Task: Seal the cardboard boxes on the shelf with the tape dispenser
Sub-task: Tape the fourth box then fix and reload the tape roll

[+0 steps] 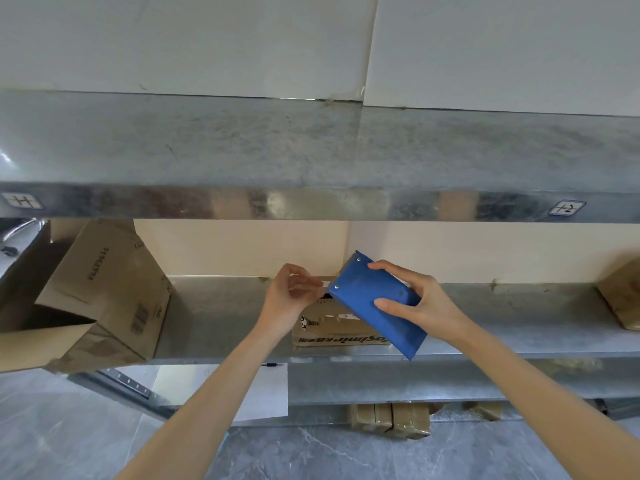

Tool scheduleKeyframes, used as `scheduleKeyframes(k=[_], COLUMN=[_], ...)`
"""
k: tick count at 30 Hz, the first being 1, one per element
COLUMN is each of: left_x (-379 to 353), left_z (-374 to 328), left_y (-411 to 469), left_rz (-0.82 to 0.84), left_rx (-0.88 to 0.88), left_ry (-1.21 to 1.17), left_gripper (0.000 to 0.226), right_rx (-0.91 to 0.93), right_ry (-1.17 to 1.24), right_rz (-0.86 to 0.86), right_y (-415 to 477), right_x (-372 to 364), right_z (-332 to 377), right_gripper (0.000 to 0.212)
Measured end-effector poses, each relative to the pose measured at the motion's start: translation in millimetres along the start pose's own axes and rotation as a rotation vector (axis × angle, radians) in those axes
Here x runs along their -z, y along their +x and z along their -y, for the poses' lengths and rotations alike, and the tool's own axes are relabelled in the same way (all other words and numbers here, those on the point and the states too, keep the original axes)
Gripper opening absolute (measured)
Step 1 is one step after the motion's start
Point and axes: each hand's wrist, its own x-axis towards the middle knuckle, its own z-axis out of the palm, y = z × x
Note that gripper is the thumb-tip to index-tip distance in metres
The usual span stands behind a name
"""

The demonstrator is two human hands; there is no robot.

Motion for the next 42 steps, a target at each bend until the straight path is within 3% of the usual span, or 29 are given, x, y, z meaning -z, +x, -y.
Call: scheduleKeyframes(k=[5,10,13,25,35,38,42], left_x=[-11,-14,-17,-26,-36,-40,-37], left_z=[7,11,16,25,27,24,28], left_y=[-4,-7,-9,-5,-15,-20,-27], left_rz=[0.116,0.267,0.246,0.186,0.030,0.032,0.058], left_rx=[-0.038,-0.038,-0.020,0.013,0.034,0.092,0.164], left_ry=[0.080,0.180,0.123,-0.014,-0.076,-0.160,-0.174], left_gripper=[0.055,0.032,0.024,0.035,0.018,0.022,0.006], right_rx=[0.004,0.007,0.006,0.005,0.014,0.020,0.007], right_ry=[0.001,-0.009,-0.007,-0.009,0.022,0.042,0.156], right_rz=[0.026,0.037,0.050,0.067,0.006,-0.039,-0.115], right_y=[3,5,5,5,7,6,4], right_x=[-3,-6,-9,-12,-19,-23,-21], right_z=[3,1,0,-7,-12,-15,-10], right_gripper=[0.046,0.046,0.046,0.048,0.048,0.047,0.048])
